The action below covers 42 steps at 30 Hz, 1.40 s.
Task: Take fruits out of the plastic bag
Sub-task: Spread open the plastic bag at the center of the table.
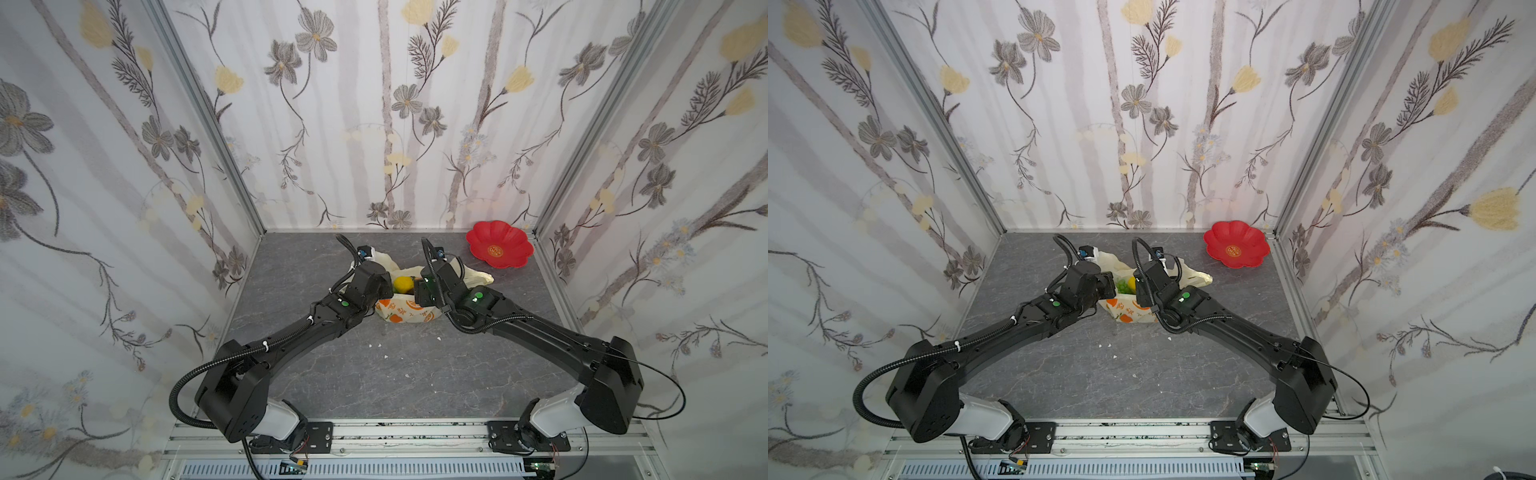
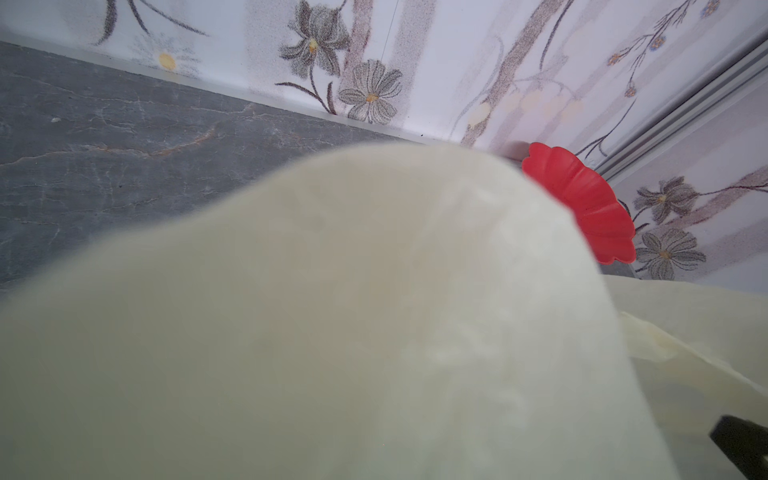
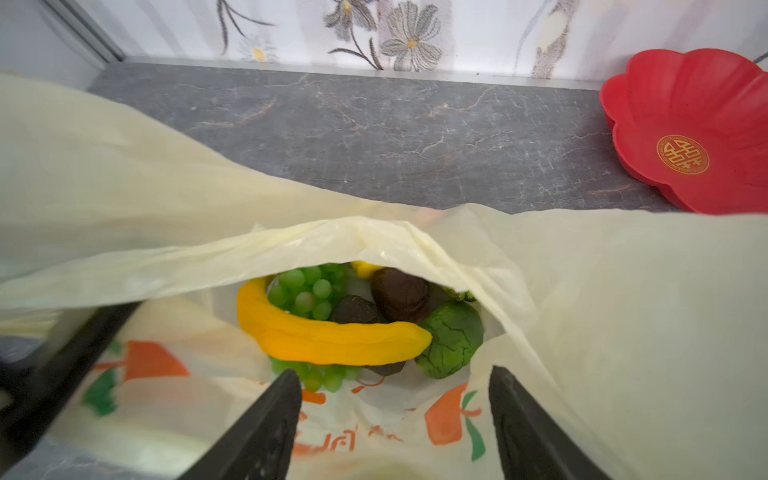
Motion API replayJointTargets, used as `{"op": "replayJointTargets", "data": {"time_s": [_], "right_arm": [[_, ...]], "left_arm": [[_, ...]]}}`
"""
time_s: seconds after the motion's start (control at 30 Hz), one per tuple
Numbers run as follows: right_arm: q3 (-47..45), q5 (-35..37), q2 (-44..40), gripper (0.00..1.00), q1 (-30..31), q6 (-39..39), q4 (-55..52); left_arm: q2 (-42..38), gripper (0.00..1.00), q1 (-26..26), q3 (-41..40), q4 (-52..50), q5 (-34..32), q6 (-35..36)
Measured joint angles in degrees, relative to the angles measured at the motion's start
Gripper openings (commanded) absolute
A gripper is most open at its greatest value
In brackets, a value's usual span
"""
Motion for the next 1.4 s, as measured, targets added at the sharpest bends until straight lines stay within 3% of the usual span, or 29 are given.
{"op": "replayJointTargets", "data": {"time_s": [0.53,0.6,0.7,0.87,0.97,1.4], "right_arm": [[3.3,6.7,10.7,0.87,-9.6,-0.4,-2.6],[3.7,6.4,12.4,0.82,-10.6,-0.5,-2.5],[3.8,3.5,14.5,0.65,-12.3,-0.5,-1.4],[3.5,-5.5,15.3,0.19,-13.1,-0.5,3.7],[0.4,-12.2,13.1,0.0,-13.2,-0.7,8.8],[-23.2,-42.5,-6.7,0.0,-21.1,3.6,37.3]], "left_arm": [[-0.9,0.0,-0.7,-1.6,0.1,1.1,0.0],[-0.6,0.0,-0.7,-1.8,0.3,1.2,-0.2],[-0.2,0.0,-0.7,-2.3,0.5,1.7,-0.5],[1.2,0.0,0.2,-3.1,1.0,3.4,-1.6],[1.6,0.0,2.2,-3.8,1.3,4.4,-2.0],[5.3,0.0,21.3,-4.3,3.8,14.5,-6.3]]}}
